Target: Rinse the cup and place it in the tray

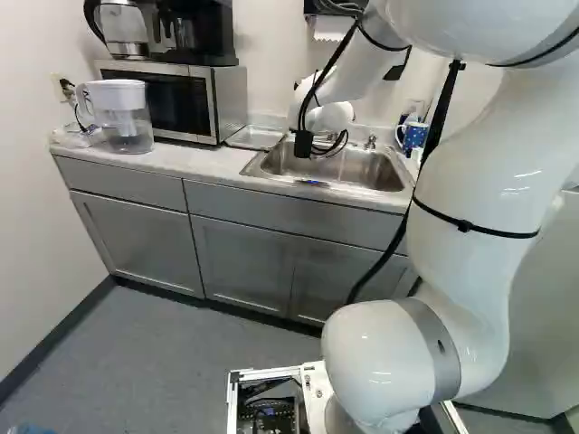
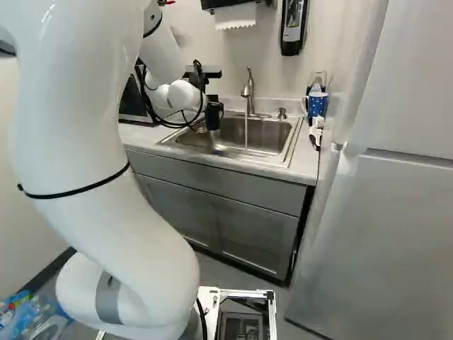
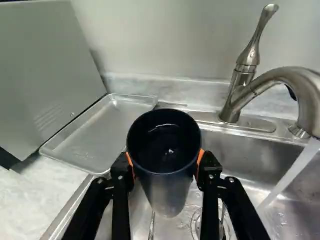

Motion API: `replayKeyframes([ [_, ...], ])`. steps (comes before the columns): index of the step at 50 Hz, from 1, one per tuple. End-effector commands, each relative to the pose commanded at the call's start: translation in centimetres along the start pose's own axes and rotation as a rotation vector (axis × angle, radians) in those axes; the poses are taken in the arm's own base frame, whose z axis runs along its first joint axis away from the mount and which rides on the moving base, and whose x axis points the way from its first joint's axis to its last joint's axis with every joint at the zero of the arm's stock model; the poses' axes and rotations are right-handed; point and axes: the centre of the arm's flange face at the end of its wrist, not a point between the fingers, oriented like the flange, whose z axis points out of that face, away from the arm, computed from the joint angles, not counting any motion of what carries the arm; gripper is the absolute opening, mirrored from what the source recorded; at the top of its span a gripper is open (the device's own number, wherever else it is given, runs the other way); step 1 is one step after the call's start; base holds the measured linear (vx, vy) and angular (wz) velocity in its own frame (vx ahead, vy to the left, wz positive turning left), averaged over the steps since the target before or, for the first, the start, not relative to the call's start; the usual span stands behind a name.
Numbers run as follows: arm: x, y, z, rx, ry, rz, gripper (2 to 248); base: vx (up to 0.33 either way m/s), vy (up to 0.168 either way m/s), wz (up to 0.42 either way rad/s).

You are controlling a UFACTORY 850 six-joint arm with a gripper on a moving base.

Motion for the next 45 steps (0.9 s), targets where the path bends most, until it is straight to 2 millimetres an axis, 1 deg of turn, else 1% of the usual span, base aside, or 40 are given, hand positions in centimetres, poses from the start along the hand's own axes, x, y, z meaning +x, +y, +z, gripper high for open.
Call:
replayKeyframes([
  [11, 1.07, -0.06, -0.58, 0.002, 0.023, 0.001, 126, 0.0, 0.0, 0.0],
  [19, 1.07, -0.06, -0.58, 0.002, 0.023, 0.011, 126, 0.0, 0.0, 0.0],
  [45, 1.07, -0.06, -0.58, 0.005, 0.022, 0.263, 126, 0.0, 0.0, 0.0],
])
